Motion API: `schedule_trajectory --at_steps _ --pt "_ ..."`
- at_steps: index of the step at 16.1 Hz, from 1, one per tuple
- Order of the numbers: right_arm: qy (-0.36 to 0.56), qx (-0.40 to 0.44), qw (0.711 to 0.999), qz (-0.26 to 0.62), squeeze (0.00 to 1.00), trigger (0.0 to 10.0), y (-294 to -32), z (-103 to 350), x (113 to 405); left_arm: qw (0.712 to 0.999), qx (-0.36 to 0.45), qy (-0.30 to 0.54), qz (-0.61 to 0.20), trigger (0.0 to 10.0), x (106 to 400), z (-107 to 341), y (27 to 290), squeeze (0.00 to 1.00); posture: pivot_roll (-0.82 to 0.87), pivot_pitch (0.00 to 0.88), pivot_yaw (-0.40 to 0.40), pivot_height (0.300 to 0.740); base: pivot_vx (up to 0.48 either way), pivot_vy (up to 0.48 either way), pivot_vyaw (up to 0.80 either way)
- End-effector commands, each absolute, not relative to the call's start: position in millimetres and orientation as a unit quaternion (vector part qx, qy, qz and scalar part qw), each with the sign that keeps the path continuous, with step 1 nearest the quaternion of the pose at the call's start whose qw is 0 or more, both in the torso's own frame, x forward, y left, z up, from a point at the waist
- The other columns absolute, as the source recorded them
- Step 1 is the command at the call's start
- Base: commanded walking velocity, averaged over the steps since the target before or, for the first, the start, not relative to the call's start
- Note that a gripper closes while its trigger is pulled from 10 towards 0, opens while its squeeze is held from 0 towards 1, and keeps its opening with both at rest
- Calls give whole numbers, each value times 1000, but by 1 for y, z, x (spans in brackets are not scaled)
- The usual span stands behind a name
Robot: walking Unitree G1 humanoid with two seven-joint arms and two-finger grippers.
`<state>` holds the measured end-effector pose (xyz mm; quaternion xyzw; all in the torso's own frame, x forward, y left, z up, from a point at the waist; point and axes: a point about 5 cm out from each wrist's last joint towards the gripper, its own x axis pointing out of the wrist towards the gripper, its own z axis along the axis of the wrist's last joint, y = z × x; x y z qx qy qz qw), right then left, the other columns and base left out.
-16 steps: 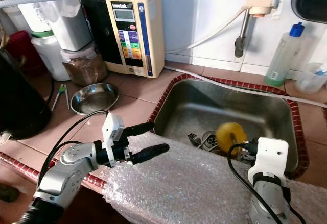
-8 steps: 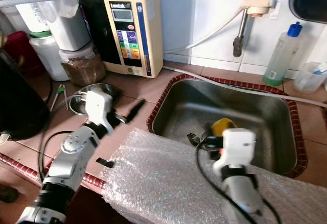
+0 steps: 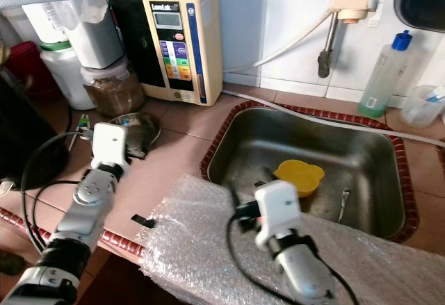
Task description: Kitchen organization
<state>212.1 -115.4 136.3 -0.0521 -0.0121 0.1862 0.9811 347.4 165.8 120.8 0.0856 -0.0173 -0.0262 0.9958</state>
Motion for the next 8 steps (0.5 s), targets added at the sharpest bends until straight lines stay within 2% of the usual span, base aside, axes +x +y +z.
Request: schedule_trajectory --at_steps 1,3,8 --pt "-26 -53 977 207 1000 10000 -109 143 211 995 92 -26 -18 10000 352 128 169 0 -102 0 98 740 0 0 0" --pt "-31 -49 966 252 1000 10000 -96 145 204 996 78 29 30 10000 355 112 178 0 -102 0 98 740 0 0 0" --pt "-25 -55 964 259 1000 10000 -97 144 202 995 27 73 60 10000 359 102 169 0 -104 0 95 740 0 0 0"
